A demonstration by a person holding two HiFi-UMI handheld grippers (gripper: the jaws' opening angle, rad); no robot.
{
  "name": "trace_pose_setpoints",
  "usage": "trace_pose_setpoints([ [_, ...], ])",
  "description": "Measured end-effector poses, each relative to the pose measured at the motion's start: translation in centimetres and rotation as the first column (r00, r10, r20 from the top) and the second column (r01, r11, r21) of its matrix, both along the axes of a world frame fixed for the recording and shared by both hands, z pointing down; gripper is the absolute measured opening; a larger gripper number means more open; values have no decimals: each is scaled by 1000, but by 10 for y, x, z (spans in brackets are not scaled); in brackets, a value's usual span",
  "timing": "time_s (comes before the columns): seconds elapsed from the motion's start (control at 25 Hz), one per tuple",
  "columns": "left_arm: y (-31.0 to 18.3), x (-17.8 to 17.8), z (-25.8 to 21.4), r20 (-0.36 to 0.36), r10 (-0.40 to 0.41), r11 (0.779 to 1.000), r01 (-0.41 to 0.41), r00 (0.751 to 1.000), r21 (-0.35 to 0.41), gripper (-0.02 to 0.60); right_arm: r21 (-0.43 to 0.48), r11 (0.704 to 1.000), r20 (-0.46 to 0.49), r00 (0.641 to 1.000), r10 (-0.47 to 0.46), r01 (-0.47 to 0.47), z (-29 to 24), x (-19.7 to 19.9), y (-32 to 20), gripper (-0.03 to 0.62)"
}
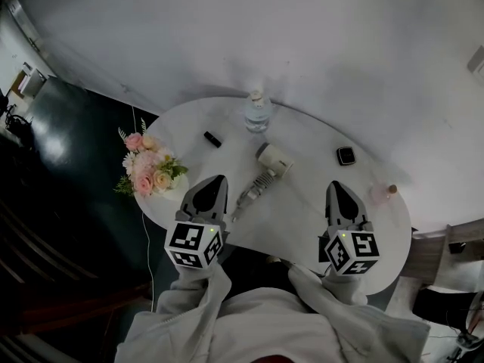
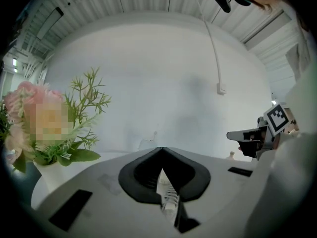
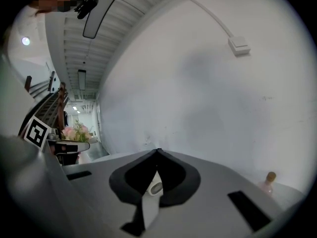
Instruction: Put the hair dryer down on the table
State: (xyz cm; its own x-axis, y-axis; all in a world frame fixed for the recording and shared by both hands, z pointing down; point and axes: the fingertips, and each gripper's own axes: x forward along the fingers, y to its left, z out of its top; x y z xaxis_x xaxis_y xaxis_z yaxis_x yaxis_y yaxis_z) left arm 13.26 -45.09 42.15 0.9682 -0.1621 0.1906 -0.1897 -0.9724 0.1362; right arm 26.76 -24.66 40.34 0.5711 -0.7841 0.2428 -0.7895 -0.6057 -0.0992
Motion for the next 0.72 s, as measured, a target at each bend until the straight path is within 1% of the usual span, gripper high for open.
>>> trace_pose_setpoints([
  [0.52,-1,4,6,12,7,1000,-7,1000,-3,16,3,1000,11,999,31,-31,5,-1,5,49],
  [0.72,-2,6,8,15,4,1000,-4,1000,-6,16,2,999,1,999,38,-38,5,1,6,49],
])
